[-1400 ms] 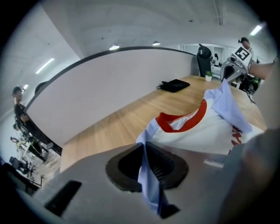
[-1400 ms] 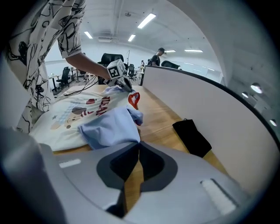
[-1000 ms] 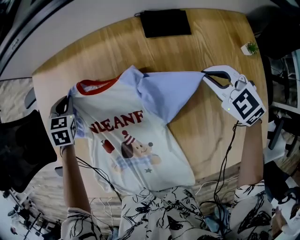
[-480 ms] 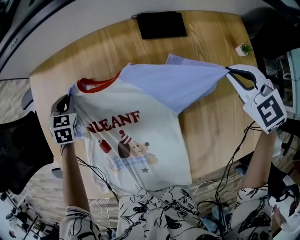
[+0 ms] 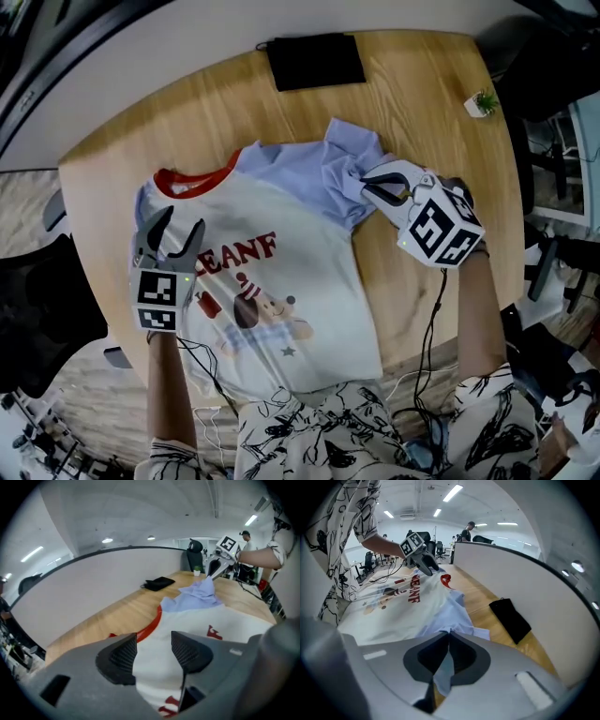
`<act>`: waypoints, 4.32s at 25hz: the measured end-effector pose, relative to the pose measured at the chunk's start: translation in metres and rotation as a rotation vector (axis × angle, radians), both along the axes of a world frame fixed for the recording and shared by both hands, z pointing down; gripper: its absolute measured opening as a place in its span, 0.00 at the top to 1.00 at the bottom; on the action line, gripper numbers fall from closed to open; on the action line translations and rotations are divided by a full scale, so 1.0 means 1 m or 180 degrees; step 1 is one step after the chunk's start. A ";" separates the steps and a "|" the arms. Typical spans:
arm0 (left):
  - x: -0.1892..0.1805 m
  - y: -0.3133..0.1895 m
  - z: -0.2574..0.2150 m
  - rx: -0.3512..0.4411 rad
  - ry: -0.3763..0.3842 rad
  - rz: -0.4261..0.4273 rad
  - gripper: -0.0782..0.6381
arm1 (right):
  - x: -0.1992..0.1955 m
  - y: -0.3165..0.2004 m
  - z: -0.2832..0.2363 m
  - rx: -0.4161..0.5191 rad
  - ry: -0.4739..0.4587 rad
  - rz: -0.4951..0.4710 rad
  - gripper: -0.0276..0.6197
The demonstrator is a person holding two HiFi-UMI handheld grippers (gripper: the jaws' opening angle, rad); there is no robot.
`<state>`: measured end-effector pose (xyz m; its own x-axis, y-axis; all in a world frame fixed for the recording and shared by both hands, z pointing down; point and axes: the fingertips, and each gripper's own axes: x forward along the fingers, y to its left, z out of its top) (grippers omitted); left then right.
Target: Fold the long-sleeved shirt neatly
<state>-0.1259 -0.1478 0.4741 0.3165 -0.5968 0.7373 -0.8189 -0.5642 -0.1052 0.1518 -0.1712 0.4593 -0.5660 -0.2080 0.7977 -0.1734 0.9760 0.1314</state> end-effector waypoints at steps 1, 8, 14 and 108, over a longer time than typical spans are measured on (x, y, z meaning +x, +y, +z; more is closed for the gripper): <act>0.015 0.006 0.009 -0.0070 0.0054 0.0067 0.56 | -0.005 0.005 0.012 -0.0064 0.0010 -0.0033 0.92; 0.047 0.016 0.045 -0.0225 0.0171 0.0153 0.56 | -0.005 0.005 0.018 -0.0336 -0.0208 -0.0109 0.68; 0.043 0.018 0.057 -0.0249 0.0135 0.0109 0.56 | 0.033 -0.086 0.010 -0.0379 -0.0532 0.0539 0.68; 0.096 0.140 -0.184 0.2241 0.0494 0.2843 0.87 | -0.209 0.138 -0.129 -0.2808 -0.1509 -0.2225 0.36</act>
<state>-0.0296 -0.0075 0.2897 0.8927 -0.3781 0.2450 -0.1877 -0.8064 -0.5607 -0.0569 -0.0327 0.3308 -0.6123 0.7661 0.1954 0.5737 0.6006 -0.5569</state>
